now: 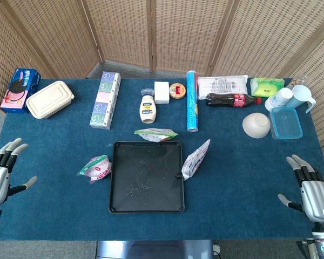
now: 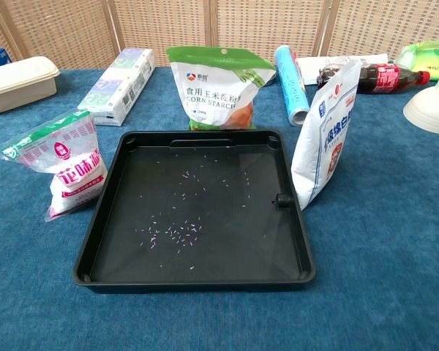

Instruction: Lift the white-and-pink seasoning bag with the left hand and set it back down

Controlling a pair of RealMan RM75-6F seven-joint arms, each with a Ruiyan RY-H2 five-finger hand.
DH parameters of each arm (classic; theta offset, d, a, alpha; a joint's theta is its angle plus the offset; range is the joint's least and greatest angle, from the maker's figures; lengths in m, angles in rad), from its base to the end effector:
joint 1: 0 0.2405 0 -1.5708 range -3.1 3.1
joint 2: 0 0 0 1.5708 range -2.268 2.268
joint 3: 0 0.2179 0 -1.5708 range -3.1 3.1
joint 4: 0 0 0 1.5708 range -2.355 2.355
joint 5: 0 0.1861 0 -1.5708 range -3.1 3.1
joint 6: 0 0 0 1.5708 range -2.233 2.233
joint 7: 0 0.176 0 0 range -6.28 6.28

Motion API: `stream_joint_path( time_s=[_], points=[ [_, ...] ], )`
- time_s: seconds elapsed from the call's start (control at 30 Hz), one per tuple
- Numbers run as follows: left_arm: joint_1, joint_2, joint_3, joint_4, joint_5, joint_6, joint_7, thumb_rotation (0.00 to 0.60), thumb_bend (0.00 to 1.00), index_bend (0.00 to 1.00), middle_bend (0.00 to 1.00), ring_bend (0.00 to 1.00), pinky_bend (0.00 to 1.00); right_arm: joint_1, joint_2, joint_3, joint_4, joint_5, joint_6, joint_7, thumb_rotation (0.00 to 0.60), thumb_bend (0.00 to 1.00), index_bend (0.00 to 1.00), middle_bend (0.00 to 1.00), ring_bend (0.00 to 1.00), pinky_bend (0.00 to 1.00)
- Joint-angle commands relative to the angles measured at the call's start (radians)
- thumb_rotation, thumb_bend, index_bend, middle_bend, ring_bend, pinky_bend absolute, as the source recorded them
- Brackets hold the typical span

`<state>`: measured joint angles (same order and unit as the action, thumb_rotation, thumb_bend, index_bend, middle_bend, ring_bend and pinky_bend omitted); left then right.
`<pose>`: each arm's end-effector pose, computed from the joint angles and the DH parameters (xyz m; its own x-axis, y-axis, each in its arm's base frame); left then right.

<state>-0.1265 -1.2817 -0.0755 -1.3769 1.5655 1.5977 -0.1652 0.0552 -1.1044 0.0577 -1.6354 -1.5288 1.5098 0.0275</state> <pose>-0.2638 0.2239 0.1556 0.2956 -0.1411 0.9448 0.9427 -0.1169 -0.3124 -0.2630 -0.2014 0.1695 0.3629 0.0177 0.9316 -0.9316 -0.0131 0.3632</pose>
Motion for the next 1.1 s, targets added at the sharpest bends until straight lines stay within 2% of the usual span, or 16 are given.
stream_joint_path(
  time_s=[0.03,0.27,0.37,0.43,0.47,0.57,0.8,0.93,1.1],
  points=[
    [-0.002,0.000,-0.002,-0.002,-0.005,-0.003,-0.003,0.600,0.00,0.12,0.00,0.07,0.16,0.001,0.000,-0.001,0.000,-0.001,-0.002,-0.002,0.600,0.00,0.00,0.07,0.13,0.16],
    [-0.014,-0.020,0.009,0.030,-0.011,-0.045,-0.090,0.600,0.00,0.12,0.00,0.07,0.16,0.003,0.000,-0.007,-0.004,0.002,-0.016,-0.008,0.600,0.00,0.00,0.07,0.13,0.15],
    [-0.022,-0.043,0.023,0.061,0.000,-0.065,-0.170,0.537,0.00,0.12,0.00,0.07,0.14,0.003,0.003,-0.007,-0.010,0.001,-0.016,-0.006,0.600,0.00,0.00,0.07,0.13,0.15],
    [-0.031,-0.077,0.038,0.098,0.013,-0.086,-0.290,0.488,0.00,0.12,0.00,0.07,0.11,0.002,0.005,-0.007,-0.015,0.003,-0.017,-0.003,0.600,0.00,0.00,0.07,0.13,0.15],
    [-0.045,-0.107,0.072,0.117,0.019,-0.150,-0.399,0.483,0.00,0.12,0.00,0.07,0.11,0.002,0.007,-0.013,-0.026,-0.005,-0.018,0.001,0.600,0.00,0.00,0.07,0.13,0.15],
    [-0.057,-0.168,0.085,0.200,0.042,-0.157,-0.483,0.475,0.00,0.12,0.00,0.07,0.11,0.000,0.012,-0.018,-0.035,-0.019,-0.012,-0.003,0.600,0.00,0.00,0.07,0.13,0.15],
    [-0.068,-0.268,0.089,0.240,0.028,-0.193,-0.495,0.470,0.00,0.12,0.00,0.07,0.11,0.001,0.017,-0.023,-0.037,-0.021,-0.018,0.005,0.600,0.00,0.00,0.07,0.13,0.15],
    [-0.080,-0.339,0.070,0.259,0.010,-0.204,-0.462,0.465,0.00,0.12,0.00,0.07,0.11,0.002,0.022,-0.023,-0.037,-0.016,-0.025,0.013,0.600,0.00,0.00,0.07,0.13,0.15],
    [-0.092,-0.419,0.037,0.281,0.005,-0.170,-0.448,0.463,0.00,0.12,0.00,0.07,0.11,0.001,0.028,-0.022,-0.039,-0.014,-0.024,0.024,0.600,0.00,0.00,0.07,0.13,0.15]
  ],
)
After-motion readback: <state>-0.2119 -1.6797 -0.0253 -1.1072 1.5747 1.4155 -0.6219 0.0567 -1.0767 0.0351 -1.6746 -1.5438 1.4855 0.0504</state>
